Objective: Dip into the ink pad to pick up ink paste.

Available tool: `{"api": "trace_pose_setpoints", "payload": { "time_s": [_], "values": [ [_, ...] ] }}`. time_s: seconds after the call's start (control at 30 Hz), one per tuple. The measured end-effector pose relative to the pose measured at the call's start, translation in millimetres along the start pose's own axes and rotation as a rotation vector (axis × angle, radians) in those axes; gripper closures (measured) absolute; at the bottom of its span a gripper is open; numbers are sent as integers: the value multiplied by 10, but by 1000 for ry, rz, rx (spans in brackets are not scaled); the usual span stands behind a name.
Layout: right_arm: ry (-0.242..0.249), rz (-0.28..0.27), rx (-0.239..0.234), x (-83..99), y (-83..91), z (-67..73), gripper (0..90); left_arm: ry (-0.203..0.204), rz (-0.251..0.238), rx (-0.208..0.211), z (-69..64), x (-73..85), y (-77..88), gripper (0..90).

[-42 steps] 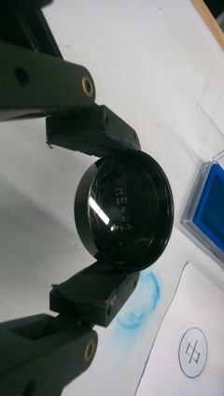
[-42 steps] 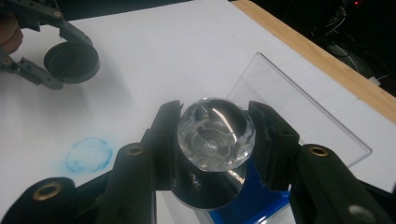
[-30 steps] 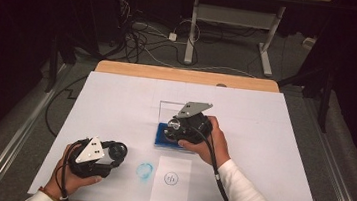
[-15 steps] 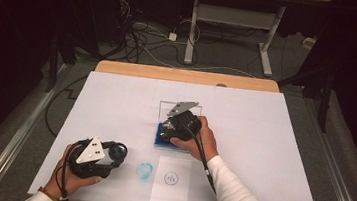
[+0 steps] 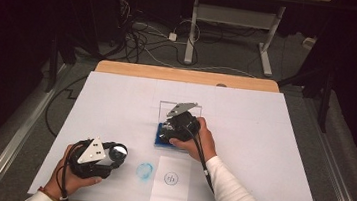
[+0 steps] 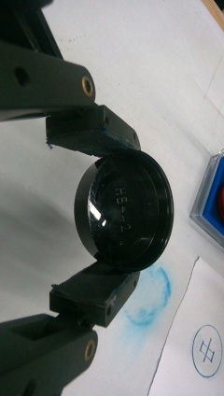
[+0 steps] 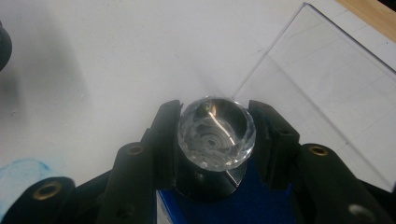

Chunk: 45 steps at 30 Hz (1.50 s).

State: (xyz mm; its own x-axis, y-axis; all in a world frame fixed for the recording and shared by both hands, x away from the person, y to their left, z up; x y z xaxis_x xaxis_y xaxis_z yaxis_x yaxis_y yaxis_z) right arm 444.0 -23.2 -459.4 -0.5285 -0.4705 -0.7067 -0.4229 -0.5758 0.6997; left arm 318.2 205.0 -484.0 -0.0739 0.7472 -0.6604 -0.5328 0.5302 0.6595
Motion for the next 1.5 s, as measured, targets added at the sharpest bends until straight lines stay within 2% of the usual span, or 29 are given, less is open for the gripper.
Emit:
{"api": "trace_pose_setpoints", "payload": {
  "time_s": [0.17,0.4,0.73,0.9,1.2,1.33,1.4,1.5],
  "values": [
    [-5,-3,25,6,-4,17,568,-8,7,4,-13,-2,0,363],
    [1,-7,36,17,0,21,568,-7,6,6,-20,-4,3,363],
    [-42,-17,10,26,7,-24,569,6,5,6,-12,0,8,363],
    [-7,-12,48,36,14,35,568,6,3,6,-11,-1,8,363],
    [5,-16,62,47,17,55,568,1,5,12,-22,-4,3,363],
    [-38,-22,20,46,21,-27,568,-2,8,13,-23,-7,4,363],
    [-44,-22,19,47,25,-34,568,-3,7,13,-24,-8,8,363],
    [15,-9,65,48,23,60,568,2,4,11,-18,-4,4,363]
  ]
}}
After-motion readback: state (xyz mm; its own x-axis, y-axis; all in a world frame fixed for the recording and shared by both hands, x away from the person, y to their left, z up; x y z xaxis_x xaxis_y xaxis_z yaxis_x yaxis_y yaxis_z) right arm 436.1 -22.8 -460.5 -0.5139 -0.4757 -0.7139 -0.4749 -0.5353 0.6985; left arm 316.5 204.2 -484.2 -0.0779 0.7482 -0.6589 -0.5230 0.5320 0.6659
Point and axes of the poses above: each handheld gripper's, and its own axes: y roughly backward along the jaws, x roughly out of its underside, z roughly to its left, the point moved 5 cm from there along -y, roughly forward along the jaws, and after that the axes turned 15 degrees about -y, right-handed, at the moved point
